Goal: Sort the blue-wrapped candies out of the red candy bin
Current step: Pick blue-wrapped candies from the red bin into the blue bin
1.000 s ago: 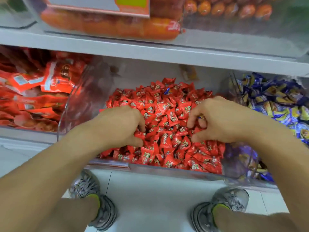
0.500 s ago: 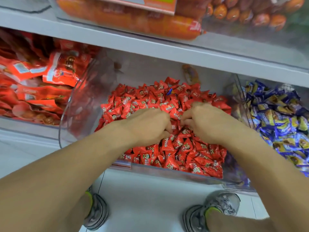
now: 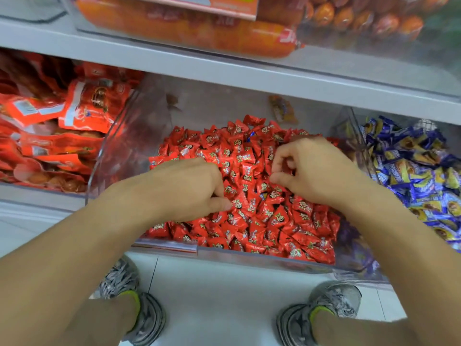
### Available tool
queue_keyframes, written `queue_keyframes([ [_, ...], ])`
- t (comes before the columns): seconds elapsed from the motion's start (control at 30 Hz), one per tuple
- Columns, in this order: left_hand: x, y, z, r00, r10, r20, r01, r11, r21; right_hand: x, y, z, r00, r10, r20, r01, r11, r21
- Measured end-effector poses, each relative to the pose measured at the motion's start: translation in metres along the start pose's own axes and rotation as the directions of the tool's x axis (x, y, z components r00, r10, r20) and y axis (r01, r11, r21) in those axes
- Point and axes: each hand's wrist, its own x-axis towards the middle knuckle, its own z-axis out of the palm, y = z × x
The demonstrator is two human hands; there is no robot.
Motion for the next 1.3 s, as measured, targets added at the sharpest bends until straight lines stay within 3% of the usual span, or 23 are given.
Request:
queue_keyframes([
  [0.1,0.003,0.005,-0.002,0.953,0.043,-0.301,-0.082,0.989,-0.120,0.002,-0.008,0.008,0.991,-0.080,0.103,0.079,0.997,0.015],
  [0.13,0.008,0.011,0.000,0.946,0.055,-0.321,-0.117,0.977,-0.176,0.003,-0.012,0.015,0.979,-0.103,0.175,0.105,0.994,-0.001],
  [0.2,0.019,0.015,0.008,0.957,0.111,-0.269,-0.179,0.954,-0.240,0.005,-0.014,0.024,0.956,-0.093,0.280,0.116,0.991,-0.068],
  [0.3,0.025,0.022,0.018,0.988,0.136,-0.074,-0.148,0.969,-0.195,0.007,-0.009,0.021,0.945,0.004,0.327,0.074,0.971,-0.225],
  [0.47,0.022,0.017,0.014,0.989,0.144,0.039,-0.134,0.971,-0.200,0.007,-0.012,0.021,0.923,0.068,0.379,0.053,0.953,-0.299],
  [0.7,0.018,0.010,0.015,0.985,0.166,0.050,-0.146,0.950,-0.275,0.008,-0.018,0.028,0.931,0.094,0.351,0.028,0.944,-0.328],
  [0.9,0.016,0.008,0.019,0.991,0.117,-0.059,-0.130,0.936,-0.328,0.005,-0.011,0.029,0.953,0.042,0.302,0.013,0.984,-0.176],
  [0.97,0.015,0.006,0.017,0.986,0.064,-0.157,-0.123,0.908,-0.401,0.002,-0.008,0.024,0.979,0.021,0.204,-0.018,1.000,-0.016],
  [1.07,0.014,0.005,0.010,0.959,-0.087,-0.269,-0.103,0.778,-0.620,-0.006,-0.006,0.011,1.000,-0.017,0.024,0.010,0.967,0.255],
  [1.13,0.014,0.011,0.006,0.946,-0.144,-0.291,-0.116,0.688,-0.716,-0.013,-0.009,0.005,1.000,-0.014,-0.017,0.020,0.933,0.360],
  [1.3,0.011,0.030,0.001,0.932,-0.241,-0.272,-0.101,0.547,-0.831,-0.035,-0.014,0.003,0.998,-0.045,-0.038,0.056,0.907,0.417],
])
